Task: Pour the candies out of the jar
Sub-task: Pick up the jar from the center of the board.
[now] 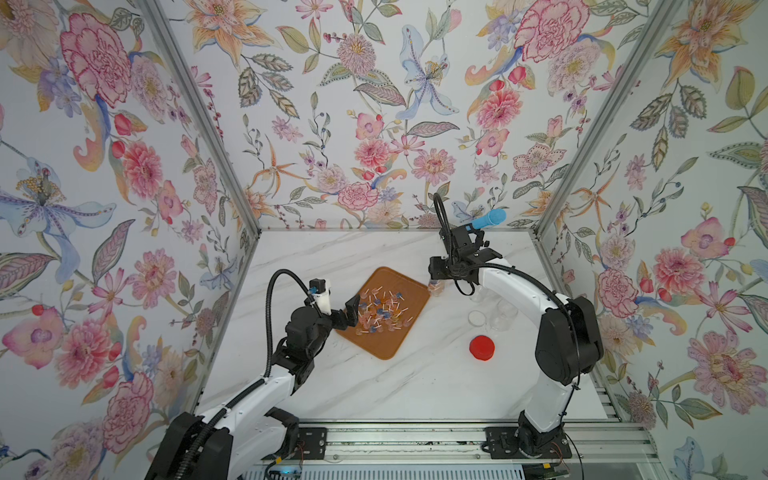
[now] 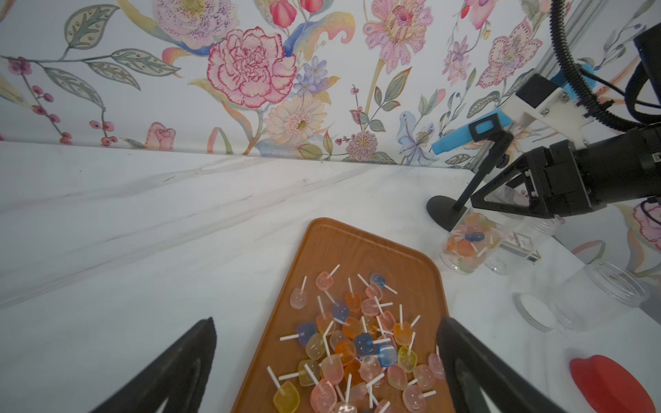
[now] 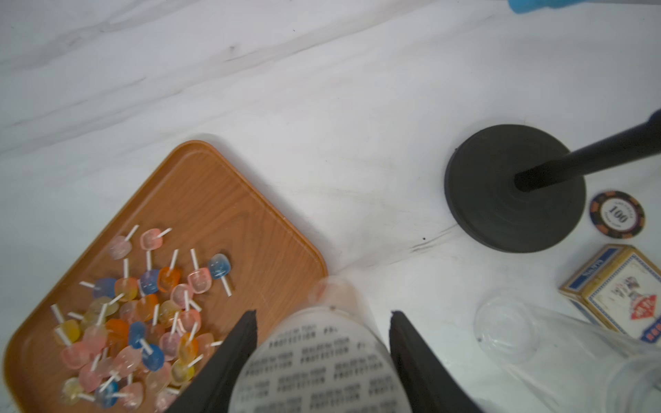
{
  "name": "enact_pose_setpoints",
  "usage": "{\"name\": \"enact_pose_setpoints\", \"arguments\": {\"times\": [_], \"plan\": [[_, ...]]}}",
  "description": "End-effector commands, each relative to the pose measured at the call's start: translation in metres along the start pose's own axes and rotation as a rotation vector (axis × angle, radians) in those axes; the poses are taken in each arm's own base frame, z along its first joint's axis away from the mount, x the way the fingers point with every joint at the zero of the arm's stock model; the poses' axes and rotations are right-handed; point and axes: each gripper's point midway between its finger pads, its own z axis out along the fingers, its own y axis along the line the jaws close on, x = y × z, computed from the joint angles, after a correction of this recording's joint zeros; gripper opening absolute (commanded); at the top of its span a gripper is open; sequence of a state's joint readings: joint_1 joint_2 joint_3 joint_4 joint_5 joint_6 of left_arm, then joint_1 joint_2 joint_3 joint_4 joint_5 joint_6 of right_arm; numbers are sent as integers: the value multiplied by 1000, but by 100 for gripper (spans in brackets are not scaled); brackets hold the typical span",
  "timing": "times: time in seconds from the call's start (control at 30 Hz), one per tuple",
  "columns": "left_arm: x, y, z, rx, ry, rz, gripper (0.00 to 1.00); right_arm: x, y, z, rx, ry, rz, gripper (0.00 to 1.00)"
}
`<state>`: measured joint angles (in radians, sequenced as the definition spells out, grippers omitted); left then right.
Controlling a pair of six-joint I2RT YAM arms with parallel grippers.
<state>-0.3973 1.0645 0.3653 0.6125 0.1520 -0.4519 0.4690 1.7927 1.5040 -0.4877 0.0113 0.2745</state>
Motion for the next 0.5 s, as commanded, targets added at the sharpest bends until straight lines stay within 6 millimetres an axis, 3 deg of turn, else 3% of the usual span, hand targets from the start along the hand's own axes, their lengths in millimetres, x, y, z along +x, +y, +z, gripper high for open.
{"name": "enact_pose_setpoints", "arguments": {"times": [0.0, 0.1, 0.27, 0.47], "plan": [[-39, -41, 3, 216, -108, 61, 99, -5, 39, -41, -236, -6, -16, 41], [-45, -61, 5, 328, -108, 80, 99, -5, 62, -67, -369, -10, -14, 40], [-58, -103, -9, 532, -155, 127, 99, -4, 101, -114, -624, -10, -5, 38], [-66, -140, -18, 663, -175, 172, 99, -15, 129, -167, -845, -59, 9, 37]]}}
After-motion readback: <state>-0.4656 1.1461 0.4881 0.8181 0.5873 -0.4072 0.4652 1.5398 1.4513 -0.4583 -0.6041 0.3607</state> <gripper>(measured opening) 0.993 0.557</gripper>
